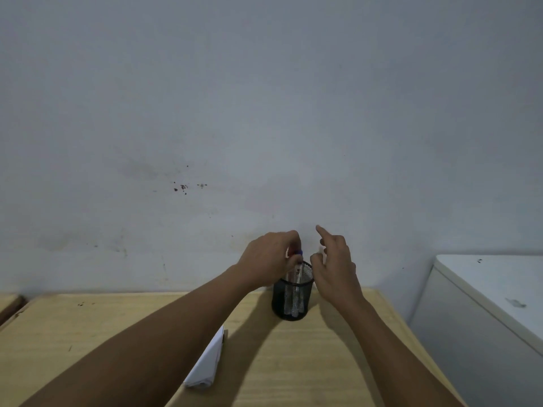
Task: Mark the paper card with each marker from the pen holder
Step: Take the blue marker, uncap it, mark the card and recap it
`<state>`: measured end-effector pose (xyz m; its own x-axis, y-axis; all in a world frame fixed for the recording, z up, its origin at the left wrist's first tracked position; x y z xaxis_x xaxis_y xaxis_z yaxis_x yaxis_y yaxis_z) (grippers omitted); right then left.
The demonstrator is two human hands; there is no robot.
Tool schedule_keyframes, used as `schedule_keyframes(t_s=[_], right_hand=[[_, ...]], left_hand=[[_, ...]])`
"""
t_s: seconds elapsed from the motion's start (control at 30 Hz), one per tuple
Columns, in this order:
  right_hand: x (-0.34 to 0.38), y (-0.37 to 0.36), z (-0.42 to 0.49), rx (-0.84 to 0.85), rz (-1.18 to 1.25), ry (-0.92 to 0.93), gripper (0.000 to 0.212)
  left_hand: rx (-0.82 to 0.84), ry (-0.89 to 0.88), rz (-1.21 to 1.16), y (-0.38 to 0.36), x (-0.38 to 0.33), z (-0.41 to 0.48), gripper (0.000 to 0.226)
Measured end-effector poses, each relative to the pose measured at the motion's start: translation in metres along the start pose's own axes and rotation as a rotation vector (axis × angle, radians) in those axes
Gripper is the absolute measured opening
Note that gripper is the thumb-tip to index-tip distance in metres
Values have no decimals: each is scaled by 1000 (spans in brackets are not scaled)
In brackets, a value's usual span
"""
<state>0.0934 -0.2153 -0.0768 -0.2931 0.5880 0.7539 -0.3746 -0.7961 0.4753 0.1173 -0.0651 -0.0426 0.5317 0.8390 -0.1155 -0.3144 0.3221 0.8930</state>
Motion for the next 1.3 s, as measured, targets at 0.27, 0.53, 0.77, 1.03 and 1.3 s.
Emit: schedule_keyframes(t_s=[0.27, 0.53, 0.77, 1.03, 1.3], right_hand=[[55, 28, -16, -12, 159, 59, 39], [142, 45, -37, 135, 347, 60, 15], [201, 21, -78, 127, 1204, -227, 16], [241, -26, -115, 149, 1293, -213, 14], [238, -31, -124, 212, 1085, -28, 14]], left_hand=[[-182, 141, -329, 49, -10, -23, 25], [-474, 358, -681, 167, 19, -71, 8], [-334, 428, -748, 186, 35, -140, 34], [-277, 443, -640, 196, 35, -182, 46], [-187, 637, -743, 193, 54, -190, 44]])
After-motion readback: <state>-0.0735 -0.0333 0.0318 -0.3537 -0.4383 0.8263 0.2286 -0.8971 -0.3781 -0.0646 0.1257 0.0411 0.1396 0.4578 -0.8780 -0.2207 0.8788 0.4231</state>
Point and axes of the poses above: each hand's wrist, its own z-axis towards the middle knuckle, its own y-axis out of the back of the hand, x = y × z, the point moved 3 cm from there along z, towards the middle knuckle, and after that the axes turned 12 degrees about z, right-handed, at the moved point
